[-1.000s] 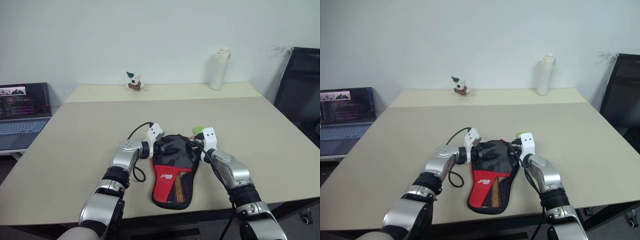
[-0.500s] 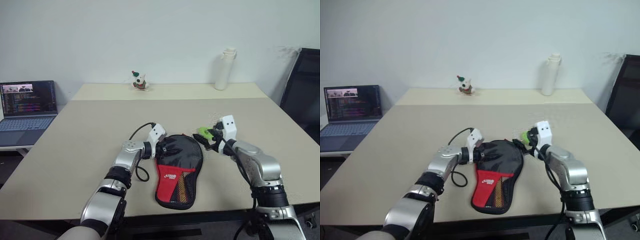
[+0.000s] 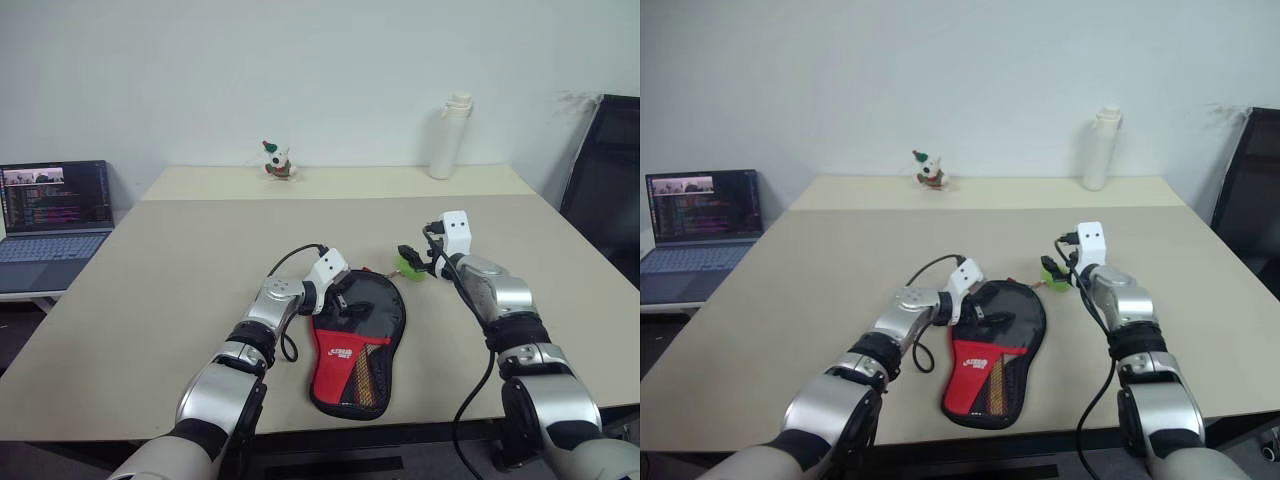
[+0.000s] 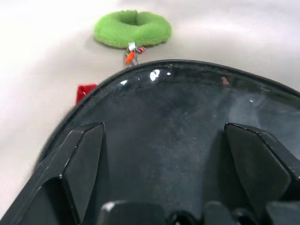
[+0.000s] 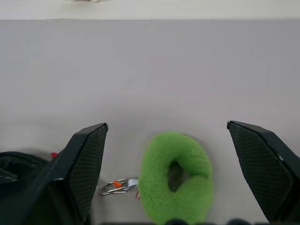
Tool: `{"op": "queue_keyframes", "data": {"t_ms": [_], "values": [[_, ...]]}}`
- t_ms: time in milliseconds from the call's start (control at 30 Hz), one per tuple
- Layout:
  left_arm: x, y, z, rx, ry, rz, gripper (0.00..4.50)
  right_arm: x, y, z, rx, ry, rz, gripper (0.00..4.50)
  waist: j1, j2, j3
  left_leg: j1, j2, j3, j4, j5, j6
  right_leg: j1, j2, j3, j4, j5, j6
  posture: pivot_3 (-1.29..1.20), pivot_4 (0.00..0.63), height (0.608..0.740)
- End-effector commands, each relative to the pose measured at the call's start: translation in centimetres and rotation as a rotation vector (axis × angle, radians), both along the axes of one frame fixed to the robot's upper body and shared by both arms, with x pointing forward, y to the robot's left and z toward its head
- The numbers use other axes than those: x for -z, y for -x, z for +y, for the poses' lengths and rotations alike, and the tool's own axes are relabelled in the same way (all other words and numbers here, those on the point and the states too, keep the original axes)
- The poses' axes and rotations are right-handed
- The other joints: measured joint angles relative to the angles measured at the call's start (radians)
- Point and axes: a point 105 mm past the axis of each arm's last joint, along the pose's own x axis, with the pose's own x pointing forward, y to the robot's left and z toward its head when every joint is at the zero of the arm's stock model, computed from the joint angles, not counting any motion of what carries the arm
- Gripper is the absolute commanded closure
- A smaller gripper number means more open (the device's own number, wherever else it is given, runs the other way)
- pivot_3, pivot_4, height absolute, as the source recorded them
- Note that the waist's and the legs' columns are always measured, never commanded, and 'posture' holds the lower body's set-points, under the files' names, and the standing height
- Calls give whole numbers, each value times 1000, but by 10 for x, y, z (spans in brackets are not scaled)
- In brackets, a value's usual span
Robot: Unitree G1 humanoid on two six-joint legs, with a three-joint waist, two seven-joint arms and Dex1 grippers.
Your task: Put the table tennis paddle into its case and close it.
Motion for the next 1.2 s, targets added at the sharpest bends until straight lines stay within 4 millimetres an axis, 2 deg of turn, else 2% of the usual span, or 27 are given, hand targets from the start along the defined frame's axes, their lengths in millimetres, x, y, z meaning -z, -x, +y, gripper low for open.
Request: {"op": "queue_keyframes", "data": {"t_ms": [33, 233, 467, 767, 900, 967, 1067, 1167, 1200], "values": [[-1, 1, -4, 26, -36, -31, 40, -10, -10, 2, 30, -6, -36, 0, 1, 0, 0, 0, 0, 0, 0, 0, 0, 0, 0, 0, 0, 0, 0, 0, 150, 740], [2, 3, -4, 37, -41, -30, 40, 16, -12, -4, 83, 30, 31, 0, 1, 0, 0, 0, 0, 0, 0, 0, 0, 0, -1, 0, 0, 0, 0, 0, 150, 740], [7, 5, -3, 43, -57, -26, 40, 32, -9, -8, 106, 49, 72, 0, 1, 0, 0, 0, 0, 0, 0, 0, 0, 0, -1, 0, 0, 0, 0, 0, 150, 740], [22, 7, 1, 36, -122, 9, 0, 37, -8, -6, 107, 50, 83, 3095, 1, 0, 0, 1, 0, 0, 0, 0, 0, 1, -1, 0, 0, 0, 0, 0, 150, 740], [31, 9, 0, 36, -145, 34, 0, 35, -8, -7, 107, 47, 77, 4245, 1, 0, 0, 3, 0, 0, 0, 0, 0, 3, -1, 0, 0, -1, 1, 0, 150, 740], [34, 11, -2, 37, -145, 48, 0, 31, -8, -12, 112, 45, 68, 4496, 1, 1, -1, 4, 0, 0, 0, 0, 0, 5, -1, 0, 0, -1, 2, 0, 150, 740], [36, 12, -4, 37, -140, 61, 0, 26, -4, -23, 118, 43, 54, 4496, 5, 2, -1, 4, 0, 0, 0, 0, 0, 5, -1, 0, 0, -2, 4, 0, 150, 740], [37, 12, -7, 29, -121, 78, 0, 23, 10, -42, 126, 56, 49, 4496, 10, 2, -2, 2, 0, -1, 0, 0, 0, 5, -2, -1, -1, -3, 4, 0, 150, 740], [37, 12, -8, 28, -120, 80, 0, 24, 20, -50, 129, 69, 53, 4496, 17, 3, -2, 2, -1, -1, 0, 0, 0, 5, -2, -1, -1, -3, 4, 0, 150, 740]]}}
